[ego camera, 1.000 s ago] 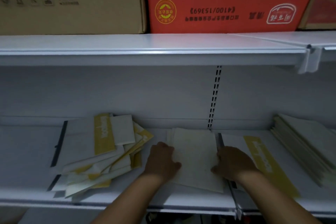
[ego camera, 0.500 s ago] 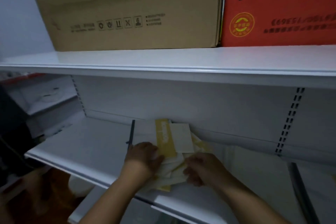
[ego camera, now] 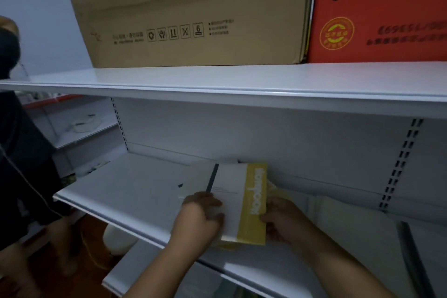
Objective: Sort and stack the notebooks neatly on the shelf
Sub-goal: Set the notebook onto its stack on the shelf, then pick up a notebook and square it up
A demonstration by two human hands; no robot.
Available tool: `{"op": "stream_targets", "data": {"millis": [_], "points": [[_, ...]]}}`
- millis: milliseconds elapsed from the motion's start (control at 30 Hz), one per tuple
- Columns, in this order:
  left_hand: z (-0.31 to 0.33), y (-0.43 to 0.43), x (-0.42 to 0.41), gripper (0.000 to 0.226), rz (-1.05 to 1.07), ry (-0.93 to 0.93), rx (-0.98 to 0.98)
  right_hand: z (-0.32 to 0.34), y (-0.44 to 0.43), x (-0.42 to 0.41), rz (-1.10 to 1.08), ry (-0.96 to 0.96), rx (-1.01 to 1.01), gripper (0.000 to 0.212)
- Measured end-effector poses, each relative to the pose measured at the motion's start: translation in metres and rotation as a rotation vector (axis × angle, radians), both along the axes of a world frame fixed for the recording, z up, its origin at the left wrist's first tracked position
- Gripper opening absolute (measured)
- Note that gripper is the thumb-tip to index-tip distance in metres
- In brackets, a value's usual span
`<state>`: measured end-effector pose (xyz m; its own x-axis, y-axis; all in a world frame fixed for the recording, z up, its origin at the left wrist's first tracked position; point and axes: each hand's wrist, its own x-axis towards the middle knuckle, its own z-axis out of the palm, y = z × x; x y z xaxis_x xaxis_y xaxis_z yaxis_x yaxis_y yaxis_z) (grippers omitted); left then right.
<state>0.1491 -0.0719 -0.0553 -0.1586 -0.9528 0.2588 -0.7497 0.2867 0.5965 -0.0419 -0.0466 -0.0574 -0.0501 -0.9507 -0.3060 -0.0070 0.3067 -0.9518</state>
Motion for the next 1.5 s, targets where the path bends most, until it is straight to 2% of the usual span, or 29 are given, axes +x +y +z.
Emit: {"op": "stream_targets", "data": {"millis": [67,233,300,400,500,567,667,733,833,933,1000,1067,1167,1300,1433,1500], "points": [[0.000,-0.002,-0.001,0.030,0.050,0.130,0.033,0.005,0.007,-0.016,-0.043,-0.045,-0.035,0.031],[0.015,0.001,-0.040,0.025,-0.096,0.631,0.399,0.015,0.039,-0.070,-0.048,-0.078,-0.033,0.028],[0.018,0.004,-0.069,0.027,-0.122,0.676,0.448,0.017,0.056,-0.094,-0.085,-0.057,-0.012,0.025],[0.013,0.016,-0.118,0.025,-0.221,0.641,0.534,0.015,0.084,-0.134,-0.253,0.035,-0.020,0.016],[-0.001,0.034,-0.170,0.025,-0.331,0.566,0.586,0.007,0.114,-0.176,-0.454,0.210,-0.013,0.013],[-0.013,0.046,-0.206,0.024,-0.397,0.469,0.581,0.000,0.136,-0.204,-0.525,0.346,0.028,0.019],[-0.028,0.066,-0.259,0.021,-0.500,0.331,0.581,-0.009,0.166,-0.244,-0.617,0.647,0.137,0.043],[-0.035,0.076,-0.289,0.028,-0.560,0.205,0.490,-0.008,0.182,-0.261,-0.665,0.786,0.182,0.043],[-0.046,0.084,-0.315,0.040,-0.610,-0.057,0.254,-0.008,0.194,-0.266,-0.523,0.997,0.276,0.031],[-0.052,0.085,-0.321,0.039,-0.635,-0.314,0.088,-0.021,0.191,-0.260,-0.273,1.219,0.443,0.038],[-0.050,0.084,-0.319,0.036,-0.641,-0.405,0.005,-0.027,0.185,-0.256,-0.226,1.254,0.498,0.037],[-0.046,0.079,-0.310,0.033,-0.630,-0.389,-0.077,-0.024,0.177,-0.250,-0.221,1.287,0.425,0.038],[-0.040,0.059,-0.281,0.039,-0.557,-0.233,-0.137,-0.017,0.151,-0.229,-0.257,1.197,0.137,0.047],[-0.024,0.031,-0.214,0.037,-0.405,-0.120,-0.263,-0.008,0.097,-0.170,-0.146,1.048,-0.184,0.035],[-0.010,0.008,-0.132,0.043,-0.284,-0.130,-0.183,-0.003,0.049,-0.101,0.021,0.944,-0.293,0.030],[-0.003,-0.001,-0.096,0.042,-0.246,-0.079,-0.155,0.000,0.030,-0.073,0.048,0.912,-0.339,0.025]]}}
